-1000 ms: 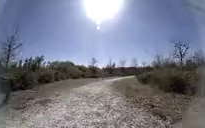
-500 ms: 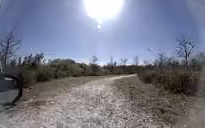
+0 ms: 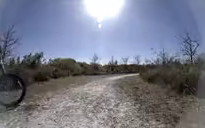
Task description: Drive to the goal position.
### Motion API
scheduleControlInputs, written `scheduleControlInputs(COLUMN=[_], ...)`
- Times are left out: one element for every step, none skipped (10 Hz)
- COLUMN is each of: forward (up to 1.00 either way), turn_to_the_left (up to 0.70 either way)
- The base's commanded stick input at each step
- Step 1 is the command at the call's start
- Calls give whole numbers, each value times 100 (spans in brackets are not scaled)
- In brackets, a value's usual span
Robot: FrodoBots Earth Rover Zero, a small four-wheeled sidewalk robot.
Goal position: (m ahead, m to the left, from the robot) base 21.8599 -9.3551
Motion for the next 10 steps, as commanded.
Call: scheduleControlInputs(forward=[50,50,50,50,50,50,50,50,50,50], turn_to_the_left=[0,0,0,0,-11,-50,-50,-38,-16,0])
